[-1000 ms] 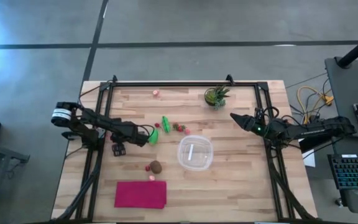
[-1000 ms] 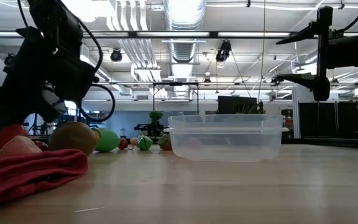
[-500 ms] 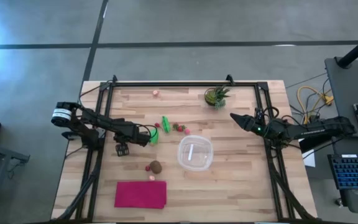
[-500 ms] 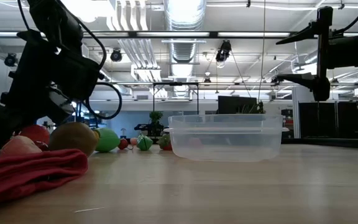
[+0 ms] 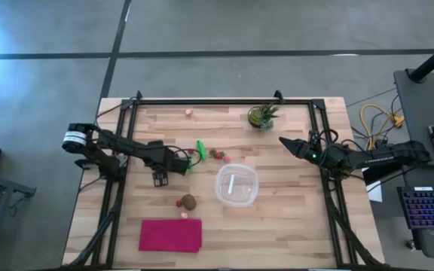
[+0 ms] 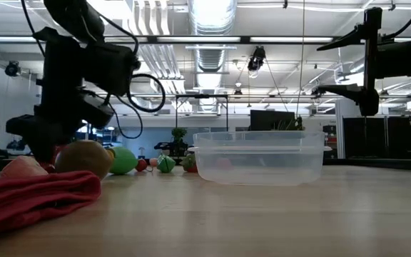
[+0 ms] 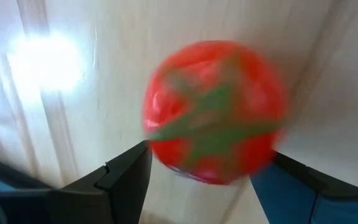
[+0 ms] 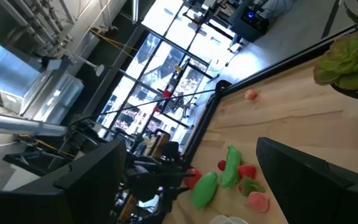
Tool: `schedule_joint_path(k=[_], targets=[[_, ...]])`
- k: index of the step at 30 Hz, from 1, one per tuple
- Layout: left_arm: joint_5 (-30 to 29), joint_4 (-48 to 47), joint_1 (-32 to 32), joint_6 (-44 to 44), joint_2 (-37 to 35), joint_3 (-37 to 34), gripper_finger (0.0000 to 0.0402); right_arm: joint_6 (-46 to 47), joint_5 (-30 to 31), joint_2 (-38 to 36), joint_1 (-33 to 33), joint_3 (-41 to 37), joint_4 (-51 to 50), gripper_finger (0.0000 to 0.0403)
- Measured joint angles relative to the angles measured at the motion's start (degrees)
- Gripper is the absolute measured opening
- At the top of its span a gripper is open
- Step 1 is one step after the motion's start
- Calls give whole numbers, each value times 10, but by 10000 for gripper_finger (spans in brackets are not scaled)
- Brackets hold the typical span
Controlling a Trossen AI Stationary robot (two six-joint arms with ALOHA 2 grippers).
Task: Pick and placing Produce into tupperware
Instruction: Put the tomato into the transparent container
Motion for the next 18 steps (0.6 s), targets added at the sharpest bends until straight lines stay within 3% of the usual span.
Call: schedule_joint_path(k=[7, 18], targets=[[7, 46, 12, 47, 0, -2, 242, 4, -9, 0, 0, 0, 0, 352], [99, 140, 12, 139, -24, -3, 242, 4, -10, 0, 0, 0, 0, 352]])
